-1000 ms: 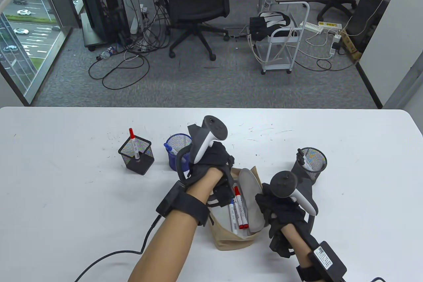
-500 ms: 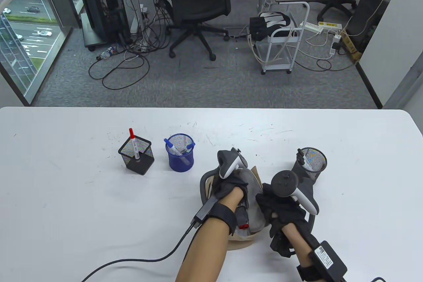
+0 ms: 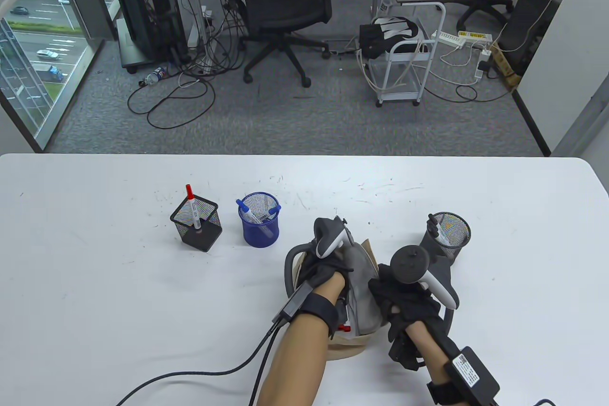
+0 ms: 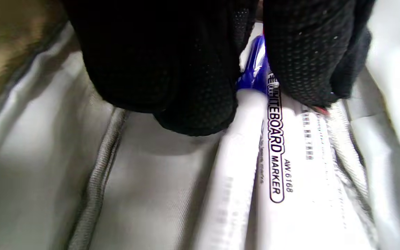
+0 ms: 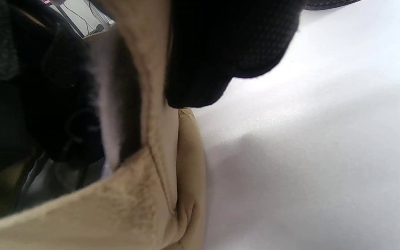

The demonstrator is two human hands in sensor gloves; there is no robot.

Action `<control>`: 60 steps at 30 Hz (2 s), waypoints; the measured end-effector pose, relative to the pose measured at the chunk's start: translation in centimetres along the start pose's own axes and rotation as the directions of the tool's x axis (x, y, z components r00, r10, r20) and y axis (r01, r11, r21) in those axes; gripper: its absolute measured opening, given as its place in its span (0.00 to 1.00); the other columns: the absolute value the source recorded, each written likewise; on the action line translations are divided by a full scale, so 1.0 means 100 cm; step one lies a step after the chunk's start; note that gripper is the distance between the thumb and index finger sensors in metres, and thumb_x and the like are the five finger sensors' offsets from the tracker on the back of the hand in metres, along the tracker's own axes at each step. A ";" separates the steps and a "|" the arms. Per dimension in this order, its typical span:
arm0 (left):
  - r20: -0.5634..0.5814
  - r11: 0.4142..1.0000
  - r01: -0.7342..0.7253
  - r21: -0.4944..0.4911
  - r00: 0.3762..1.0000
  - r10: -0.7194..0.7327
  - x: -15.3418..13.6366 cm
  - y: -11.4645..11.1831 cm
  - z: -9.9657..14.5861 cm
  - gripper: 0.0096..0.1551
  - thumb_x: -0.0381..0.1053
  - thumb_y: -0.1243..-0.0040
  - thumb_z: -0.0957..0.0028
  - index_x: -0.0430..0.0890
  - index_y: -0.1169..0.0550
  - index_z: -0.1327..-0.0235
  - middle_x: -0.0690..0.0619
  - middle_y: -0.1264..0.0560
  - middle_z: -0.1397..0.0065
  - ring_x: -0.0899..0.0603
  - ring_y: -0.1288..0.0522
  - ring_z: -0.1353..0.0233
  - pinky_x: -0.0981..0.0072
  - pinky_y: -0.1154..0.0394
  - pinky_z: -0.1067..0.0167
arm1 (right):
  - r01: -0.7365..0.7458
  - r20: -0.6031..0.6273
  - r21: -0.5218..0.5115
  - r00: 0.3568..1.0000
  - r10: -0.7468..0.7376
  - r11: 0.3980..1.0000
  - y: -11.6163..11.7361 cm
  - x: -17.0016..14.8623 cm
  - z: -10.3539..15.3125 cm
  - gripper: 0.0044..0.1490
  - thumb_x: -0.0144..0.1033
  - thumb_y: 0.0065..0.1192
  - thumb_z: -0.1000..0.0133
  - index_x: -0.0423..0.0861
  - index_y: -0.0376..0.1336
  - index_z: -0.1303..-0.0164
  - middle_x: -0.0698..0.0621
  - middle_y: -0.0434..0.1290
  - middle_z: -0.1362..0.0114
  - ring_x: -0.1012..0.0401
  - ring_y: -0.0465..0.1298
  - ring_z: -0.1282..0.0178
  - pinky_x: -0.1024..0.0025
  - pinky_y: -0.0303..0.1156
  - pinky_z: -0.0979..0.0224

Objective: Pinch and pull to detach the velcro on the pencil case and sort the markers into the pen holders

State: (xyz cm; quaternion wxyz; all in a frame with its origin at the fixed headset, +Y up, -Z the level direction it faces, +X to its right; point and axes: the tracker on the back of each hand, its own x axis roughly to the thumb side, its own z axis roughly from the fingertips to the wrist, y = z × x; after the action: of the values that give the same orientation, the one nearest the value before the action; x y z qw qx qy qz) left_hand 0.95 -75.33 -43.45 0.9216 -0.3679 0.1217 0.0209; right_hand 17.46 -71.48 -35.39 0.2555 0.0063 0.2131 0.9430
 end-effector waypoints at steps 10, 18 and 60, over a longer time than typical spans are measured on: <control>0.112 0.990 -0.139 0.017 0.984 0.136 -0.010 0.027 0.023 0.37 0.56 0.21 0.57 0.46 0.19 0.32 0.50 0.10 0.45 0.49 0.07 0.58 0.67 0.09 0.62 | 0.000 -0.002 0.001 1.000 0.000 1.000 -0.001 -0.001 0.000 0.37 0.40 0.63 0.41 0.31 0.60 0.27 0.41 0.82 0.40 0.56 0.87 0.67 0.67 0.81 0.64; 0.249 0.787 -0.432 0.441 0.901 0.355 -0.085 0.144 0.087 0.29 0.56 0.22 0.56 0.50 0.14 0.41 0.50 0.09 0.46 0.50 0.06 0.58 0.68 0.08 0.63 | -0.006 0.000 -0.005 1.000 0.006 1.000 0.000 0.001 0.000 0.37 0.40 0.63 0.41 0.31 0.60 0.27 0.41 0.82 0.40 0.56 0.87 0.67 0.67 0.81 0.64; 0.248 0.894 -0.339 0.291 0.930 0.272 -0.075 0.135 0.104 0.31 0.54 0.26 0.51 0.42 0.16 0.37 0.43 0.11 0.40 0.42 0.08 0.48 0.62 0.08 0.59 | -0.007 0.001 -0.005 1.000 0.007 1.000 0.001 0.002 0.000 0.37 0.40 0.62 0.41 0.32 0.60 0.27 0.41 0.82 0.39 0.56 0.87 0.66 0.67 0.81 0.63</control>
State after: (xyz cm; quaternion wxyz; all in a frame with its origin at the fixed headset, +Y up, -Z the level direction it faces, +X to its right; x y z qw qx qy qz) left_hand -5.91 -58.01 -43.51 0.9626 -0.1809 0.0864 0.1825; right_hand 17.21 -71.43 -35.33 0.2524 0.0071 0.2106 0.9444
